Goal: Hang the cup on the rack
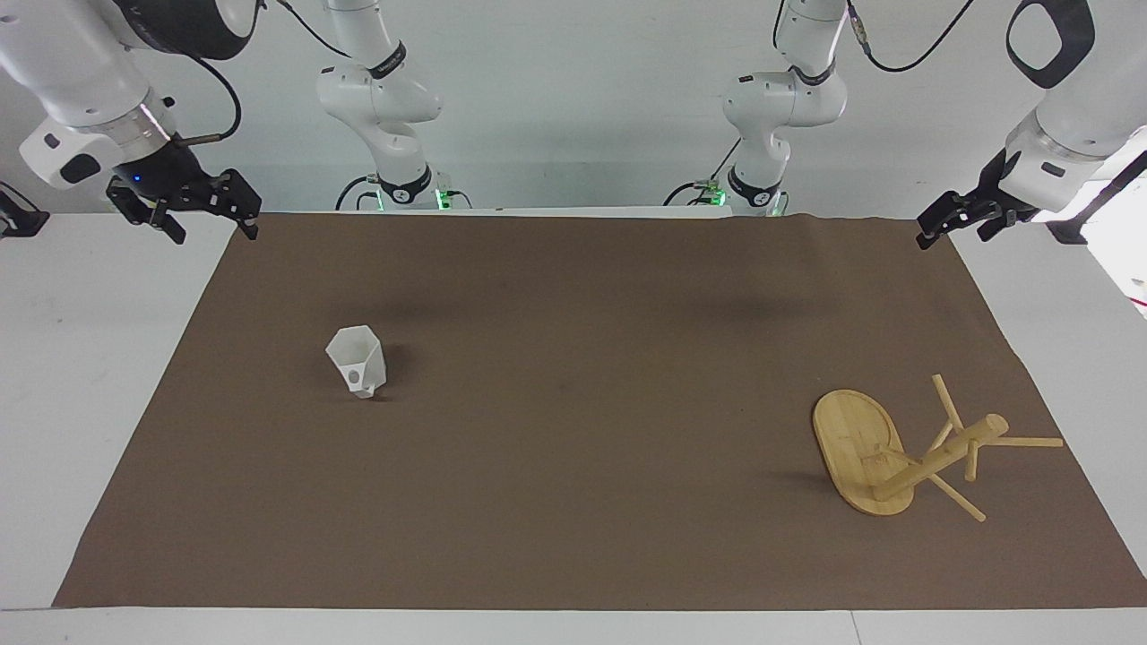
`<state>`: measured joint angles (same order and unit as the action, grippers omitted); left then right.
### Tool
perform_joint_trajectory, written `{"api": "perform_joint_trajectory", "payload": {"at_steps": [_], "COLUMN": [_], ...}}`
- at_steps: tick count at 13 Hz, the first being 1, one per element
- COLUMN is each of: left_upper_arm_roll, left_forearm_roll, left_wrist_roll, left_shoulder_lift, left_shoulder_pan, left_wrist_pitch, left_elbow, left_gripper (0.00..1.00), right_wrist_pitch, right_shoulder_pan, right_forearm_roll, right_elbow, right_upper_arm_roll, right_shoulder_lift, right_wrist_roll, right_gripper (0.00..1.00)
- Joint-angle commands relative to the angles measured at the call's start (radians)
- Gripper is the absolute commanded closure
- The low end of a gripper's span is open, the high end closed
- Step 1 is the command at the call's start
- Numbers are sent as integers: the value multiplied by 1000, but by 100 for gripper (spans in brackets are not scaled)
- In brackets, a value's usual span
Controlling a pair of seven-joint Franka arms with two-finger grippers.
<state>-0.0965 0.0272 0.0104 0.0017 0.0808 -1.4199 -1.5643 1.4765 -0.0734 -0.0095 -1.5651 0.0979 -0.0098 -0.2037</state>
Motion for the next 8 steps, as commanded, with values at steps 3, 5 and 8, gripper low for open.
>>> {"api": "perform_joint_trajectory", "payload": {"at_steps": [3,5,8], "left_upper_arm_roll": [4,4,4], "left_forearm_roll": [14,14,14], "left_wrist_roll": [-7,-9,-9], "left_shoulder_lift": [1,1,1], "left_shoulder_pan": [-6,-6,-6], "left_wrist_pitch": [13,13,13], "left_elbow": [6,6,6], "left_gripper": [0,0,0], "right_wrist_pitch": [-1,5,56], "right_shoulder_pan": [-32,-19,-16], "right_forearm_roll": [19,19,11], "right_elbow": [-4,-10,-30], "right_upper_arm_roll": [0,-6,-7], "right_shoulder_lift": [-1,-4,-3], "right_wrist_roll": [24,-47,-384], "right_gripper": [0,0,0]}}
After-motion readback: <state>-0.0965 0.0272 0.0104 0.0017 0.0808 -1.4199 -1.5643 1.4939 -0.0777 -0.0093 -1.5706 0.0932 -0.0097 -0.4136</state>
